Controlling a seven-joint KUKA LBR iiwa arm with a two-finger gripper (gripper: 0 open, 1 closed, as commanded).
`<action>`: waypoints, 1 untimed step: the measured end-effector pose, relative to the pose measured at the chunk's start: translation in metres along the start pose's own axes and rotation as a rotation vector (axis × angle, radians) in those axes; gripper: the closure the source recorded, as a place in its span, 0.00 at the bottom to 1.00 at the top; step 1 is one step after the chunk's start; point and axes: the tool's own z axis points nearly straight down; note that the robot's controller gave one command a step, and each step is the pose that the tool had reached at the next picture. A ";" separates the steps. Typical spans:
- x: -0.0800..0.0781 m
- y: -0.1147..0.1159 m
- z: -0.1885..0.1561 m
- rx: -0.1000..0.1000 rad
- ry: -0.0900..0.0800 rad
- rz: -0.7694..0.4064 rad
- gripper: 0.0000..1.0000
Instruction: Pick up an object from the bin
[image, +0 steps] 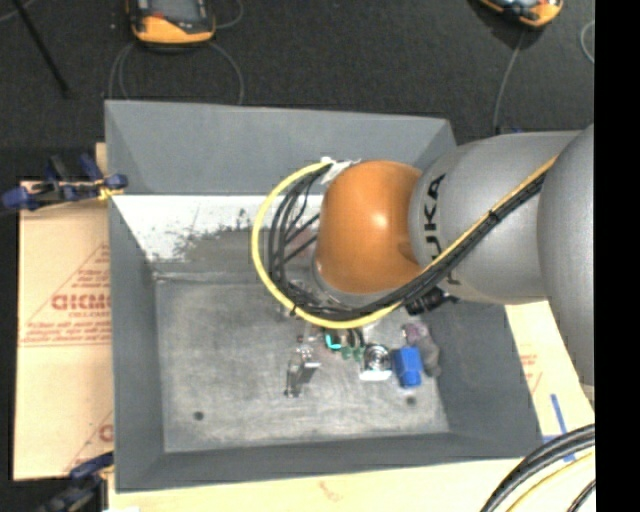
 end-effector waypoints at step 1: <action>-0.070 -0.045 0.053 0.004 -0.008 -0.190 0.00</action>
Offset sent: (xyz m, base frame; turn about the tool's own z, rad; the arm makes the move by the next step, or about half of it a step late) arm 0.0692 -0.0413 -0.0522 -0.1938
